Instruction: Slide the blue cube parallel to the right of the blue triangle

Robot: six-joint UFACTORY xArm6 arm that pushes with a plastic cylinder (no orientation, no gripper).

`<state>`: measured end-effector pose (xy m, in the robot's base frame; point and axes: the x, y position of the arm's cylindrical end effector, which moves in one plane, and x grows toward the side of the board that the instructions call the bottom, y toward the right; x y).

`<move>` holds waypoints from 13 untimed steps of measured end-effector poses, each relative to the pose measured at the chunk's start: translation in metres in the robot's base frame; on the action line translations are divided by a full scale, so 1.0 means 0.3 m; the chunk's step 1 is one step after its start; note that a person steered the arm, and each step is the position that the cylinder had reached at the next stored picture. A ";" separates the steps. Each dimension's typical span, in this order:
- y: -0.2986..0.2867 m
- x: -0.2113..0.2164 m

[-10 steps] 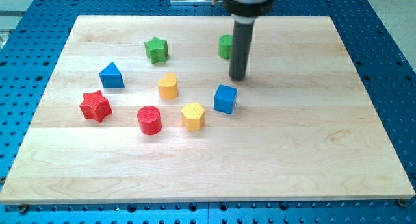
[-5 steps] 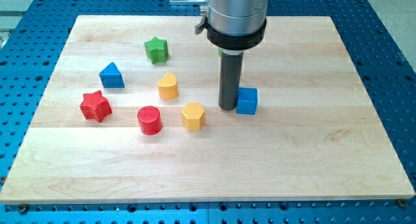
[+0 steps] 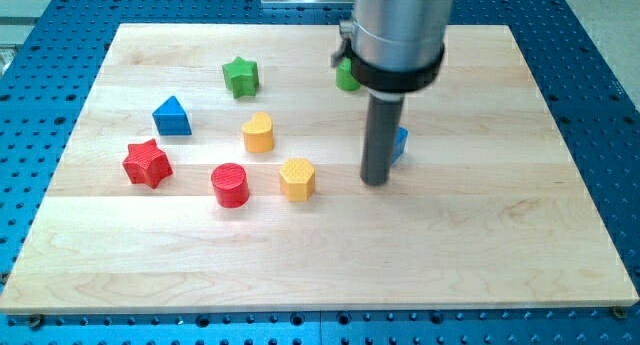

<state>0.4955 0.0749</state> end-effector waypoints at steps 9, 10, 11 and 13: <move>-0.164 0.038; -0.180 -0.042; -0.180 -0.096; -0.223 -0.138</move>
<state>0.4540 0.0079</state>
